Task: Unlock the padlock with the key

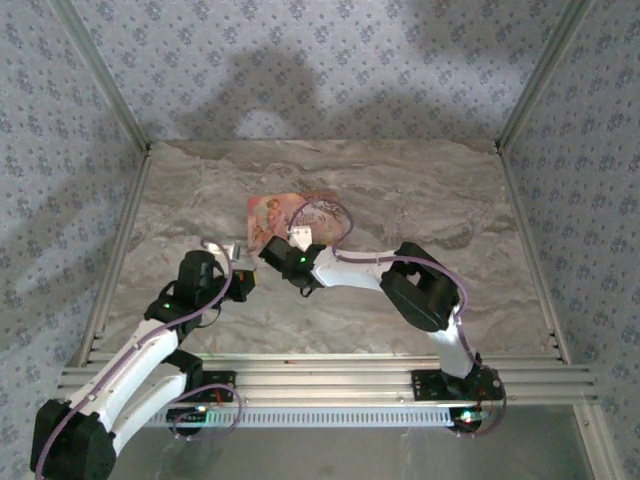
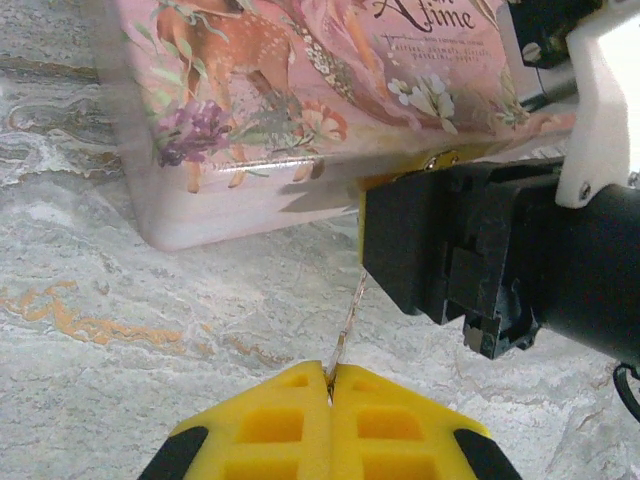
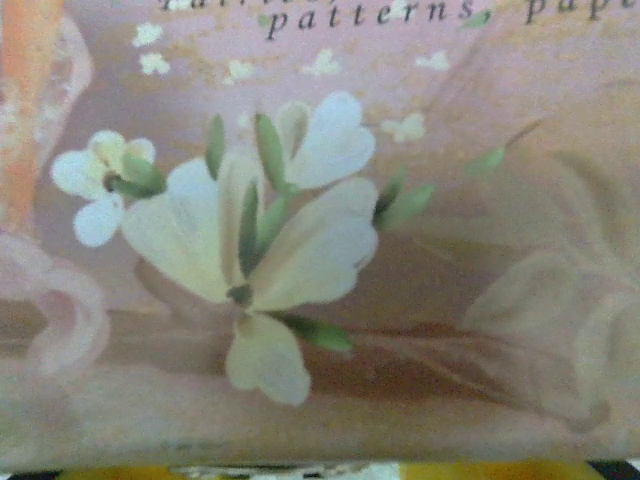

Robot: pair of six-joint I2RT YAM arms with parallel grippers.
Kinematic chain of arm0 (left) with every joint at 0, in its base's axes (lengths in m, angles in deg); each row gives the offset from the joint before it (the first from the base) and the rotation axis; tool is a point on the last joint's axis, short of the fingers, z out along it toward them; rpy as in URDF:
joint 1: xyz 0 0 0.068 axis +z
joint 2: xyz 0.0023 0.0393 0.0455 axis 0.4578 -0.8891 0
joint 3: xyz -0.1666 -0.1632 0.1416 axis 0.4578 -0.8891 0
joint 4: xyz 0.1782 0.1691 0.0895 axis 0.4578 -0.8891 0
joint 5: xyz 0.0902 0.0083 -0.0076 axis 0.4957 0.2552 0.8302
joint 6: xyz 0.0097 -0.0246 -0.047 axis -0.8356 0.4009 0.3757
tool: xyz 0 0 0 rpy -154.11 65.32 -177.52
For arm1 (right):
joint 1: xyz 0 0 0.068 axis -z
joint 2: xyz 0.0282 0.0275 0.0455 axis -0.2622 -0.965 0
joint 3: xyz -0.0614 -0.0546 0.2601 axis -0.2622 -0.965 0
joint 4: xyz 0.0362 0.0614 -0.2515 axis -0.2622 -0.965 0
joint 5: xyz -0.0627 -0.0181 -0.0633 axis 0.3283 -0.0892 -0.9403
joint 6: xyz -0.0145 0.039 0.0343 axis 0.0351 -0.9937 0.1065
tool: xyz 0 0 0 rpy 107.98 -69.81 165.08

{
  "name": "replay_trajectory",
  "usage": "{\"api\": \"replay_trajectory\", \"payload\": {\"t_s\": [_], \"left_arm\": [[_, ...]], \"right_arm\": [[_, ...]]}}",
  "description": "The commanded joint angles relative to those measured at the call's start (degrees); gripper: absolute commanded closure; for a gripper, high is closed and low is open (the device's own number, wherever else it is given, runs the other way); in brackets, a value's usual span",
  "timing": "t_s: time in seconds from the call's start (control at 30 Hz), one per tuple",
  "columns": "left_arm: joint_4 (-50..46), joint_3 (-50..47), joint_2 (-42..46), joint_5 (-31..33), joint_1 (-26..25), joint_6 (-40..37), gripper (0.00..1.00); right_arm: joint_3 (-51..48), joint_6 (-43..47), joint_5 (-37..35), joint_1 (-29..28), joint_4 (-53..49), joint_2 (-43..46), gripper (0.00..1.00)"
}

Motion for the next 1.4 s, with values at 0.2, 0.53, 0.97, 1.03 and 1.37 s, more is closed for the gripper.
{"api": "replay_trajectory", "payload": {"t_s": [0.2,0.53,0.97,1.03,1.37], "left_arm": [[-0.5,-0.1,-0.3,-0.8,0.3,-2.0,1.0],[2.1,-0.2,-1.4,-5.1,0.4,-4.0,1.0],[10.3,1.9,-9.0,-14.3,-1.7,-6.7,1.0],[10.0,2.4,-9.5,-14.3,-2.4,-7.1,1.0],[12.1,2.5,-10.4,-17.5,-6.9,-9.6,1.0]], "right_arm": [[1.8,2.8,0.4,1.8,1.9,-2.1,0.77],[-1.1,5.3,9.5,4.1,2.5,2.9,1.0],[-22.2,-2.7,15.0,12.3,6.9,24.8,1.0],[-24.1,-3.6,14.6,12.4,6.7,27.4,1.0],[-15.0,1.5,29.7,12.6,0.2,26.1,1.0]]}}
